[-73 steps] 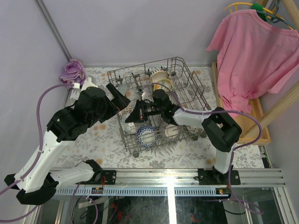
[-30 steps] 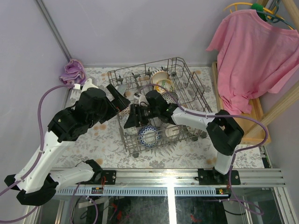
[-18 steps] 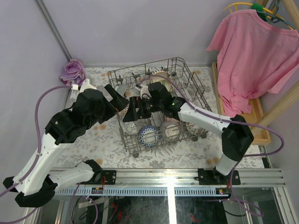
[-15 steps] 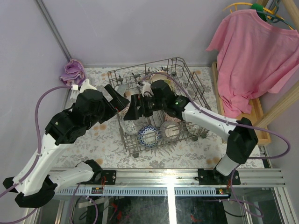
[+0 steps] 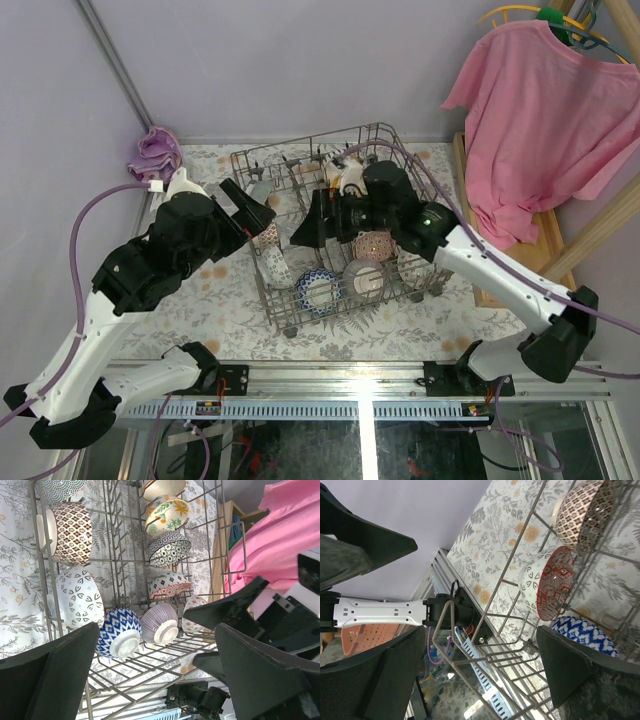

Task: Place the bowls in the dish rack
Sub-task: Place the bowl in the dish rack, then pick up the bowl from the dish rack.

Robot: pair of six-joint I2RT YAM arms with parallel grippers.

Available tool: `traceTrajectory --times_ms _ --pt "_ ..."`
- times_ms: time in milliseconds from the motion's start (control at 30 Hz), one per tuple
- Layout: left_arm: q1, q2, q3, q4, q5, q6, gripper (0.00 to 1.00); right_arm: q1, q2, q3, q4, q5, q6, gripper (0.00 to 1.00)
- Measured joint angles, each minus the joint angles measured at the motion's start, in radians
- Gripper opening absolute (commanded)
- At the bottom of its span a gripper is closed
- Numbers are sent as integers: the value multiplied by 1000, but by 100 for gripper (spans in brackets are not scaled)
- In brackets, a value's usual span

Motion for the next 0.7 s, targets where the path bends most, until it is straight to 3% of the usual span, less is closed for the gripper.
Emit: traceTrajectory --times_ms 400,567,700 --pt "21 11 0 63 4 12 100 -137 -46 32 -108 -4 16 99" --pt "112 87 3 122 78 24 100 -208 75 207 -184 -13 8 100" --pt "191 182 56 127 135 45 100 -277 62 224 -282 12 -39 99"
